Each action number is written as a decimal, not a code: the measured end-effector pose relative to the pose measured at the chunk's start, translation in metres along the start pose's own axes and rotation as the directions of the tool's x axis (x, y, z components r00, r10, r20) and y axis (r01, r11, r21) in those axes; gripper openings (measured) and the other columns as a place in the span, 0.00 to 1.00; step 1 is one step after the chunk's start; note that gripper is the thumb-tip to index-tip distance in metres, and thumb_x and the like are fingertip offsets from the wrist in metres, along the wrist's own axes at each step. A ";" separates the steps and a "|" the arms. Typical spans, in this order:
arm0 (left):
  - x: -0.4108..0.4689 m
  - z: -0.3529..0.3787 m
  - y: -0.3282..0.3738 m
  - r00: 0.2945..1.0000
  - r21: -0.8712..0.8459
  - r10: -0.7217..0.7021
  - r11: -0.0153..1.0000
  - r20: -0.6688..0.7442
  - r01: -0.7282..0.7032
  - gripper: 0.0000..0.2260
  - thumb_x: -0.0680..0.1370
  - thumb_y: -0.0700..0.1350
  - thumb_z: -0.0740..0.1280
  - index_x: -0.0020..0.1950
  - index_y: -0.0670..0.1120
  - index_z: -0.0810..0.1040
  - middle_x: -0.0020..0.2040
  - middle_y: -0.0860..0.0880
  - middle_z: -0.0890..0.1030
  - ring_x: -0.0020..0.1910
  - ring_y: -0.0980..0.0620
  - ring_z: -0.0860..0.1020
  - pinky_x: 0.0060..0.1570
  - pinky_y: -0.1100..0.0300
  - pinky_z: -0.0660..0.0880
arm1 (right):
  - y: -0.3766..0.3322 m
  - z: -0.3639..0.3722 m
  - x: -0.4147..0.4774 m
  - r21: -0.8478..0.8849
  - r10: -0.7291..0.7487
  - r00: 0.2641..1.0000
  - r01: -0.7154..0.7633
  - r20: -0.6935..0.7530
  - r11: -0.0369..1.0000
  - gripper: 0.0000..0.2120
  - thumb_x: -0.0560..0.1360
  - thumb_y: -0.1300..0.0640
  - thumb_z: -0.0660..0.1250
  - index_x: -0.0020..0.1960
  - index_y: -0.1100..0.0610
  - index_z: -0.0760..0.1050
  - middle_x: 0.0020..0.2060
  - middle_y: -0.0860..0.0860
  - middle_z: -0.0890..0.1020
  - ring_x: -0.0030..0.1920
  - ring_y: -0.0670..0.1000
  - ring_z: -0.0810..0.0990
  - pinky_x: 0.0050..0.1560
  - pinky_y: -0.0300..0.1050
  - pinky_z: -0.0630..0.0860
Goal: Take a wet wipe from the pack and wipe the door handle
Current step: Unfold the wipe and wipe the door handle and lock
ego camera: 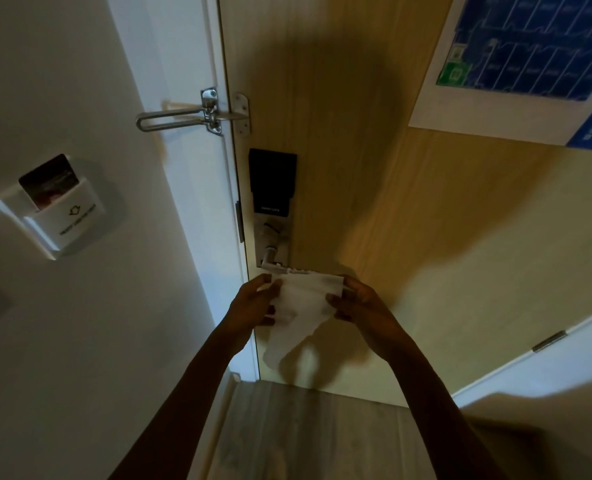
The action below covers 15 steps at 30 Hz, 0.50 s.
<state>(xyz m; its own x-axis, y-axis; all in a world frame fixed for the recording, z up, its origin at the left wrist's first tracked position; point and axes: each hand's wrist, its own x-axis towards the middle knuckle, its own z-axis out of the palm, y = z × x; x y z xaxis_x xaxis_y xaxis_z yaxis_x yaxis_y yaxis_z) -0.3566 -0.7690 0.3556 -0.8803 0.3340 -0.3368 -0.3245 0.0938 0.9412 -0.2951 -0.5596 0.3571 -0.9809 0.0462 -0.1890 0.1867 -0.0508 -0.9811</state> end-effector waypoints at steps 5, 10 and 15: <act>-0.014 0.002 -0.008 0.953 -0.032 -0.189 0.979 0.236 0.202 0.18 0.73 0.53 0.70 0.60 0.50 0.75 0.57 0.45 0.81 0.53 0.45 0.82 0.50 0.52 0.81 | -0.004 0.002 -0.001 0.028 0.014 0.999 -0.013 -0.030 1.000 0.13 0.76 0.59 0.67 0.59 0.51 0.77 0.51 0.54 0.83 0.51 0.54 0.82 0.46 0.48 0.81; -0.021 0.004 -0.016 0.958 -0.004 -0.142 0.989 0.250 0.147 0.22 0.69 0.41 0.75 0.62 0.47 0.75 0.58 0.42 0.80 0.52 0.45 0.83 0.50 0.53 0.81 | -0.002 -0.005 -0.007 -0.008 0.054 0.998 -0.054 -0.041 0.998 0.12 0.79 0.59 0.63 0.58 0.47 0.78 0.52 0.56 0.80 0.51 0.56 0.81 0.51 0.52 0.79; -0.017 0.004 -0.017 0.973 -0.127 -0.041 0.989 0.229 0.071 0.25 0.66 0.43 0.75 0.62 0.49 0.76 0.62 0.39 0.76 0.57 0.40 0.80 0.55 0.47 0.79 | 0.004 -0.022 -0.014 0.000 0.219 0.962 -0.222 0.165 0.975 0.24 0.74 0.57 0.71 0.65 0.41 0.70 0.45 0.52 0.84 0.46 0.50 0.84 0.50 0.46 0.78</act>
<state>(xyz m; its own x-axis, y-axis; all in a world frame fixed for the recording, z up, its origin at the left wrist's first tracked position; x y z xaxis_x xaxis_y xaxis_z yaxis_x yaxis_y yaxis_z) -0.3344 -0.7721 0.3456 -0.7637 0.5359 -0.3600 -0.4280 -0.0027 0.9038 -0.2790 -0.5381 0.3552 -0.9114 -0.1310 -0.3900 0.3999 -0.0595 -0.9146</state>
